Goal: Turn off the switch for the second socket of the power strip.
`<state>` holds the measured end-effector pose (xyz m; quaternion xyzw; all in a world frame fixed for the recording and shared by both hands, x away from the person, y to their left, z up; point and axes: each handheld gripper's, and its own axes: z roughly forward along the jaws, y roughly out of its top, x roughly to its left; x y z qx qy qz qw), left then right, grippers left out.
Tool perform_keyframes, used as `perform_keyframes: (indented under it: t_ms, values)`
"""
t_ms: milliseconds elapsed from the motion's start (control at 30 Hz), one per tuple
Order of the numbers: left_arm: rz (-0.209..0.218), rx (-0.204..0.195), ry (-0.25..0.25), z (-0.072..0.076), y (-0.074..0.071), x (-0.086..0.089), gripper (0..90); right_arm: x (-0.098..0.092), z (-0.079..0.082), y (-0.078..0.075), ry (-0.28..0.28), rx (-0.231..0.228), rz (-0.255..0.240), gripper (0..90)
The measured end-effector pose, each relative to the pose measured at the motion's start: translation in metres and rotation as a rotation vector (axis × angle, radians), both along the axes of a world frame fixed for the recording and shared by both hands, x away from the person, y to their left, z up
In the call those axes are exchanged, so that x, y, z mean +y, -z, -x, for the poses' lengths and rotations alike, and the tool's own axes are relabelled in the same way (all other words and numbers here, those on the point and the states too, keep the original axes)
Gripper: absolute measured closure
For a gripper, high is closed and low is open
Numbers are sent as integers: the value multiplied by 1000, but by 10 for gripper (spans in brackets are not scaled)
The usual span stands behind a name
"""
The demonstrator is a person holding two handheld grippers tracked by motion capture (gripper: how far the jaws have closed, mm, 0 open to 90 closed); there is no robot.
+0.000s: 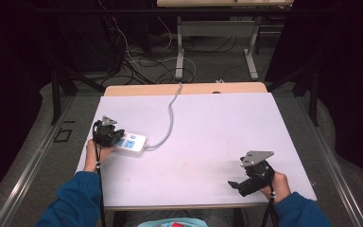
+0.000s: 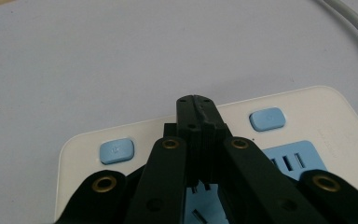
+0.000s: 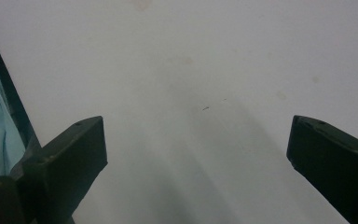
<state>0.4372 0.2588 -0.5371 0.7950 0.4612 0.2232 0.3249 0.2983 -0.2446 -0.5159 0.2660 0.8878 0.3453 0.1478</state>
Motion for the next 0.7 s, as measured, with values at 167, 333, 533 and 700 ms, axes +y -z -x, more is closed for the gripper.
perform_keyframes:
  t_ms: [167,333,533,700]
  values:
    - [-4,5,-4,1,0,0,900,0,0,0,1,1,1,45]
    - [32,25,25,0,1,0,900,0,0,0,0,-2,1,45]
    - [-88,-29,24,3,1,-15,900,0,0,0,2,0,3,45]
    - [-39,-7,19,2,0,-9,900,0,0,0,-3,-3,1,45]
